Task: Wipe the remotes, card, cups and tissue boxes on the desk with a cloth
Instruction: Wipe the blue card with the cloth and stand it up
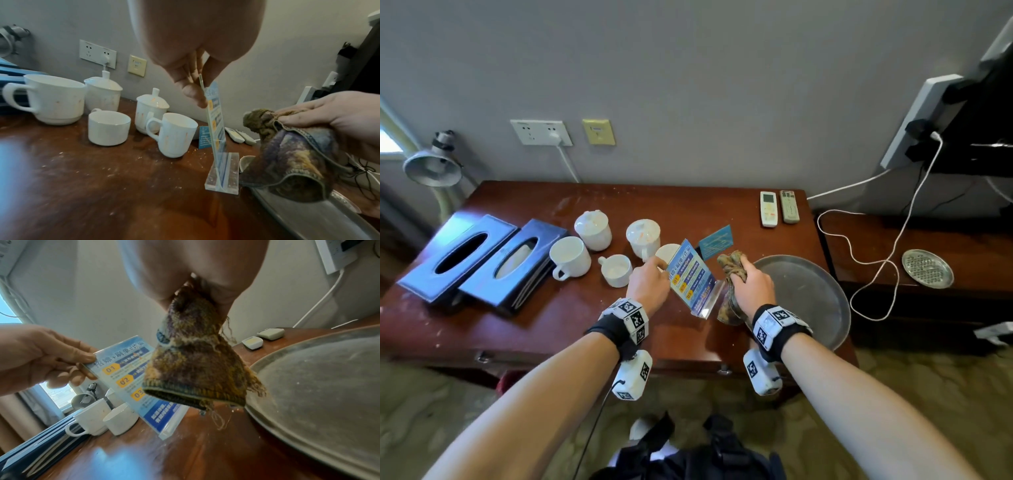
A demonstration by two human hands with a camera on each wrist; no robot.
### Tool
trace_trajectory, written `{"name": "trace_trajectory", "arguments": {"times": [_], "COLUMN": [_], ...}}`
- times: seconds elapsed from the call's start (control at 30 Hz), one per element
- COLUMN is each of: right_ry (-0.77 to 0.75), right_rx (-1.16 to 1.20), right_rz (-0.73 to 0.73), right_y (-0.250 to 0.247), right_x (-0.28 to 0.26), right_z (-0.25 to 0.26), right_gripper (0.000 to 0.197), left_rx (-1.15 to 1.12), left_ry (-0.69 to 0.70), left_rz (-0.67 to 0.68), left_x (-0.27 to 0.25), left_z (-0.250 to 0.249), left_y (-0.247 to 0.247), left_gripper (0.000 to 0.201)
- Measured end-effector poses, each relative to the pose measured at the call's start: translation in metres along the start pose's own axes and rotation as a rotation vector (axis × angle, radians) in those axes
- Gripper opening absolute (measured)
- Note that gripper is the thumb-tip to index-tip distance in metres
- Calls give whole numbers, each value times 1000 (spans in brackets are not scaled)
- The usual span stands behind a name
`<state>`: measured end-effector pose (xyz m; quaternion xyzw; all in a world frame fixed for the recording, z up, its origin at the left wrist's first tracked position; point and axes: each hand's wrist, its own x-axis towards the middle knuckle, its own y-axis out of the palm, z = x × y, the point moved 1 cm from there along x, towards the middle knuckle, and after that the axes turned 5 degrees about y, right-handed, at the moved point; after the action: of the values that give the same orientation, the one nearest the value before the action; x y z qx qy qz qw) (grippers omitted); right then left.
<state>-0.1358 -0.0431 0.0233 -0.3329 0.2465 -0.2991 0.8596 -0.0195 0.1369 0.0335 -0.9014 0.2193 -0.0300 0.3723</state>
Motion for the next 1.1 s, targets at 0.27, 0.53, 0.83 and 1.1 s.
{"name": "trace_trajectory", "arguments": {"times": [0.27,0.53,0.83,1.1], "right_ry": [36,98,162,139], "right_rx": [-18,67,193,543], "right_rz": [40,47,43,105], "right_y": [48,104,118,110], "right_x": [-21,-37,-57,-43], "right_z": [25,61,47,37], "right_gripper": [50,50,49,40], "left_rx": [36,-87,-1,-229], "left_ry": [1,14,46,-107], "left_rz": [14,278,424,442], "left_x": [-17,-24,-13,-1], "left_z": [45,77,70,46], "left_y": [-29,-58,-56,-45], "left_gripper": [9,19,41,27]}}
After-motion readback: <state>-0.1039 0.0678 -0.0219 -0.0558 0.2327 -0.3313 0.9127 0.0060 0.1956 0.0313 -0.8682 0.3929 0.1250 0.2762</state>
